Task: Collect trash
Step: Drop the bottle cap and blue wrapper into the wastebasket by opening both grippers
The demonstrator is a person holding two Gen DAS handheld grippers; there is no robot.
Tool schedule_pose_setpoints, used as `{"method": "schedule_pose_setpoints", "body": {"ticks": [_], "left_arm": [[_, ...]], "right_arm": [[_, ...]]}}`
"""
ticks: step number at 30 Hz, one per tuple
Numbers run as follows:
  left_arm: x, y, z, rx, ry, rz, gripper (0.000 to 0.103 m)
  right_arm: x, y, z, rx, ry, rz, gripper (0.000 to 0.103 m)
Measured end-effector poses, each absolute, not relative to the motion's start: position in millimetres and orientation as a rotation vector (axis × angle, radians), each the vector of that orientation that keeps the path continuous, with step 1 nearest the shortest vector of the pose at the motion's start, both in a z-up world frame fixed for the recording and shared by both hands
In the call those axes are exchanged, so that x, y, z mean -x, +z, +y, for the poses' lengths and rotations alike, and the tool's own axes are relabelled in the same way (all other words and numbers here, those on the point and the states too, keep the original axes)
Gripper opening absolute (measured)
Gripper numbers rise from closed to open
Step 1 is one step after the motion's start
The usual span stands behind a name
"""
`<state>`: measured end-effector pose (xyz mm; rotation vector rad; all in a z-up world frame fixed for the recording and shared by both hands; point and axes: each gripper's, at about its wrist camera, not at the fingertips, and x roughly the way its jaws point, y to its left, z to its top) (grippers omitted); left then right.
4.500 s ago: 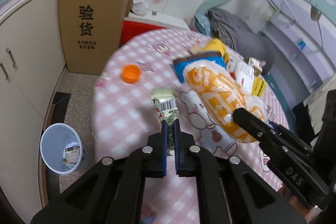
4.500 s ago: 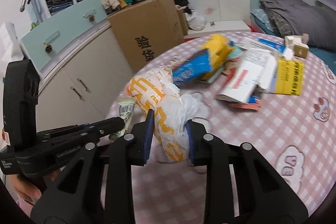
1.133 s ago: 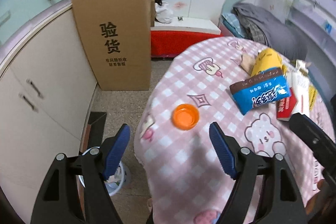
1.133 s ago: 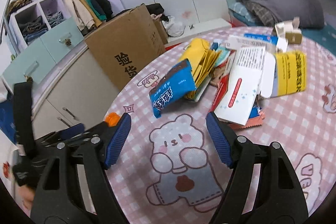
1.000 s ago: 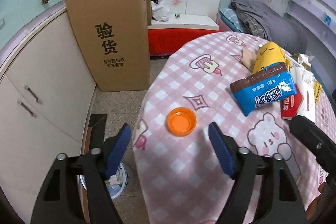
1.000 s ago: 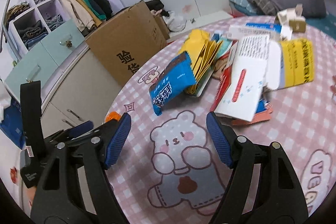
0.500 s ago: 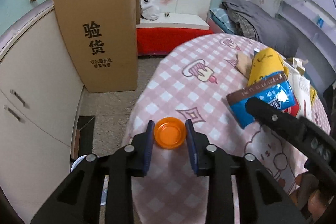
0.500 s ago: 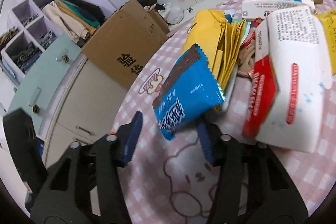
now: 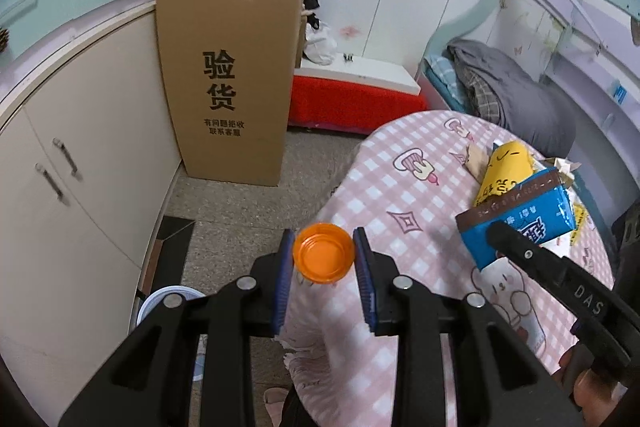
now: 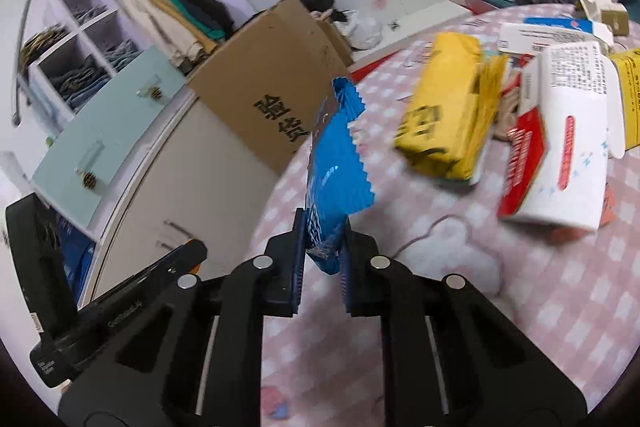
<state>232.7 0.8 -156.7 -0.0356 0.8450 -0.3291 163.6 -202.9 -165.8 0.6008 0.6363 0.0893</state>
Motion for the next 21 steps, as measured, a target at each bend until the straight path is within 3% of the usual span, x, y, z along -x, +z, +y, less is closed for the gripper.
{"method": "schedule_pose_setpoints", "body": {"ticks": [9, 21], "left_arm": [[-206, -154, 68, 0.087, -0.225, 0.845, 0.029], [-196, -191, 185, 0.189, -0.031, 0.909, 0.029]], "right_arm": [[-160, -149, -112, -0.484, 0.269, 0.667, 0.015], [-189, -182, 6, -0.337, 0.433, 0.792, 0.015]]}}
